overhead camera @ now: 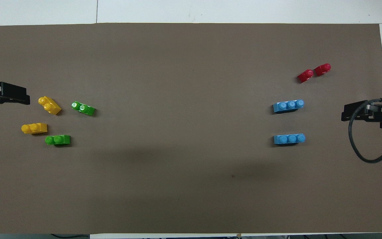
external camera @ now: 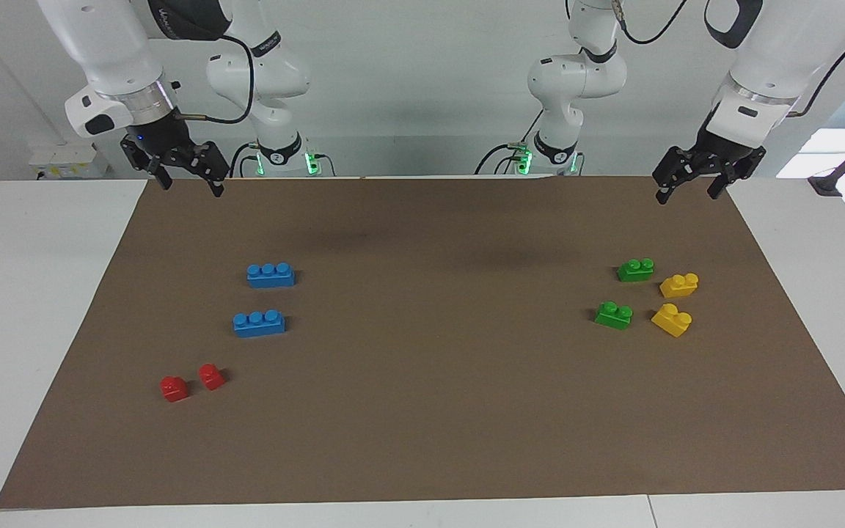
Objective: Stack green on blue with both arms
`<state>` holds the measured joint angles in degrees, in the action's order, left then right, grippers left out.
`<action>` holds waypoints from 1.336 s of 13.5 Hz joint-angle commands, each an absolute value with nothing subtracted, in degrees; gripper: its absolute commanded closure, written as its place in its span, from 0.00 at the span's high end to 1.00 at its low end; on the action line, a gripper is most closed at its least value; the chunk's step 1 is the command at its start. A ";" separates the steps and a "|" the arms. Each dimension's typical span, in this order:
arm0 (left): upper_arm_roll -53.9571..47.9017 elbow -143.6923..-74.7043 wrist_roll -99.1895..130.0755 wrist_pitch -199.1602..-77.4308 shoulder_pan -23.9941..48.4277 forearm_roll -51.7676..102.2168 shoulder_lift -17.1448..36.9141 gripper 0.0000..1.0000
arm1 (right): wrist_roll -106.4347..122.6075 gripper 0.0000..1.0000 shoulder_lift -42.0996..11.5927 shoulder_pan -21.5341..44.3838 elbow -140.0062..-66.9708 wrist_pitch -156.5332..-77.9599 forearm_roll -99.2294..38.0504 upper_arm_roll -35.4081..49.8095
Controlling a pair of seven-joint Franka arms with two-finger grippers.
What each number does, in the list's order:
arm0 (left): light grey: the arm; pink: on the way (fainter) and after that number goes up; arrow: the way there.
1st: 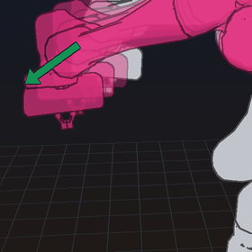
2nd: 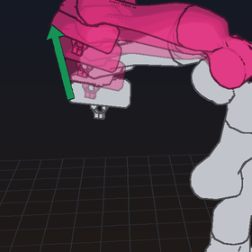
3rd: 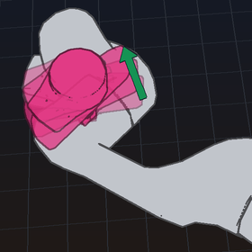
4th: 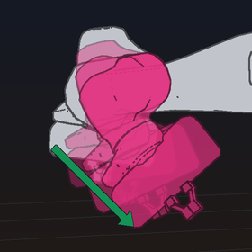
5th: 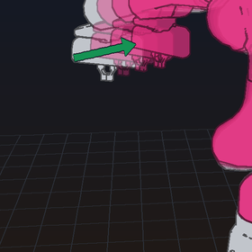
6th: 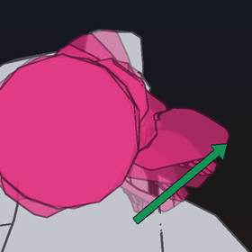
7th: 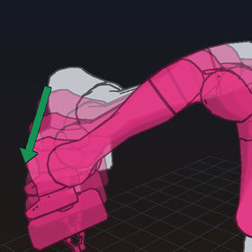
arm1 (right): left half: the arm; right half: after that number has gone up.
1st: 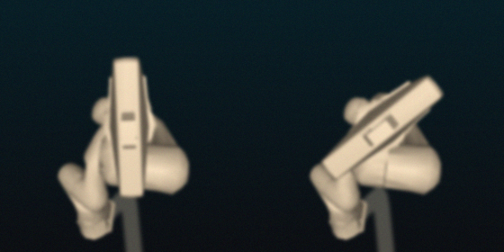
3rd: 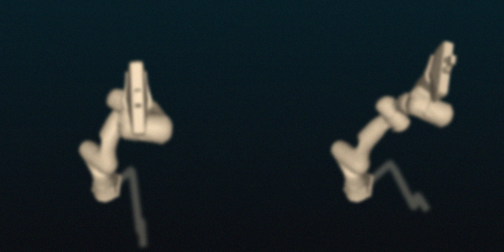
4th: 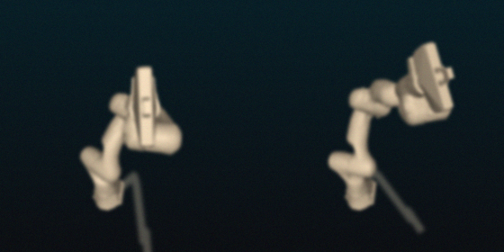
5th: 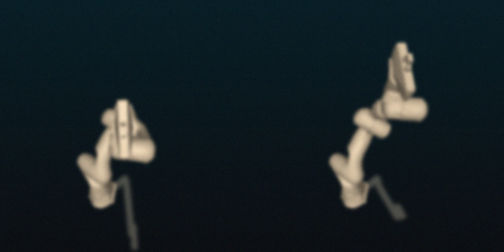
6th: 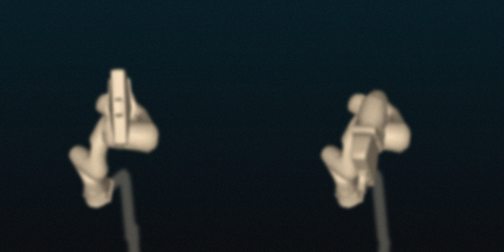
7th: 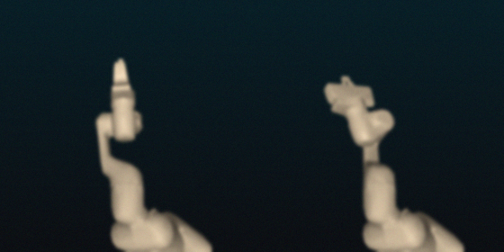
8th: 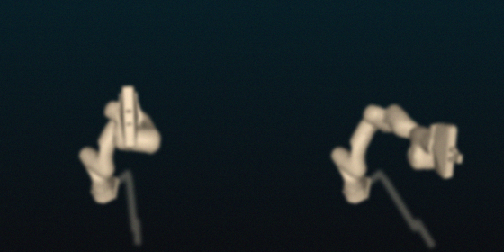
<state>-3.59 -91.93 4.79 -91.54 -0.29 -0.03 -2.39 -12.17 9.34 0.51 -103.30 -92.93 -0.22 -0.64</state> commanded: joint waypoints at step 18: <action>-2.81 -94.39 9.28 -92.46 -0.17 1.49 -4.31 1.00 | -13.01 1.00 10.20 0.09 -103.89 -92.90 0.26 -0.44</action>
